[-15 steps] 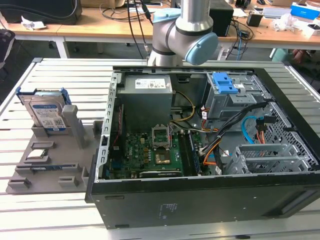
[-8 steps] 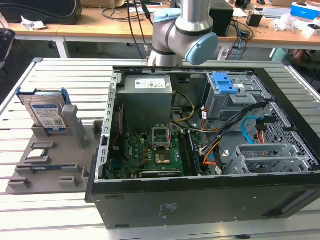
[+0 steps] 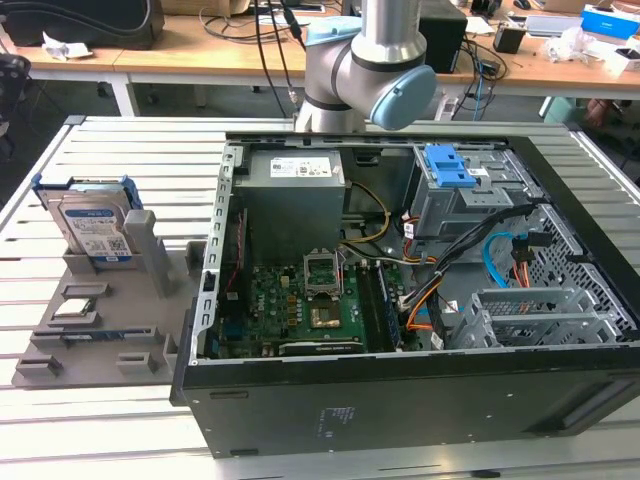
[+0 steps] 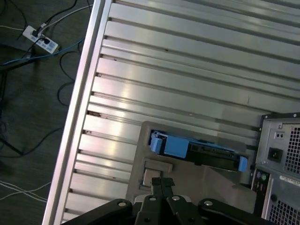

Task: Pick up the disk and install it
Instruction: 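Pick up the disk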

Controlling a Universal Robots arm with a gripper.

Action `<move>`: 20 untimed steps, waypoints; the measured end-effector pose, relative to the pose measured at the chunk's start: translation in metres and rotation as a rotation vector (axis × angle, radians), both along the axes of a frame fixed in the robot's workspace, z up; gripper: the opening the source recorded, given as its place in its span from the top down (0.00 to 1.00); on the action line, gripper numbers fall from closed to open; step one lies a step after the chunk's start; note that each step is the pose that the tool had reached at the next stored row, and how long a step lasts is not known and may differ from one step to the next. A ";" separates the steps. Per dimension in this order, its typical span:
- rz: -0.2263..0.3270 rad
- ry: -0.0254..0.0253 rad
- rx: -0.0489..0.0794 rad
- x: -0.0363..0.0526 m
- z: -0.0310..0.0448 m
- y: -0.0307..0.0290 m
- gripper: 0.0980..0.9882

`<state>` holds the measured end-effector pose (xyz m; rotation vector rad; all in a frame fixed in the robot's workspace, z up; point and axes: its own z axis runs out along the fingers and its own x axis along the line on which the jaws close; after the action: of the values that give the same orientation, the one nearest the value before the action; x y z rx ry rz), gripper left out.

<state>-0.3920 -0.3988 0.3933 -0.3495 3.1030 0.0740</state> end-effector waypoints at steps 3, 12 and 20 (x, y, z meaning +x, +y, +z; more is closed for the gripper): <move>0.025 0.0000 0.000 0.0000 0.0000 0.0000 0.99; 0.099 0.0000 0.000 0.0000 0.0000 0.0000 0.99; 0.164 0.0000 0.000 0.0000 0.0000 0.0000 0.99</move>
<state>-0.3920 -0.3989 0.3933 -0.6030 3.0678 0.0761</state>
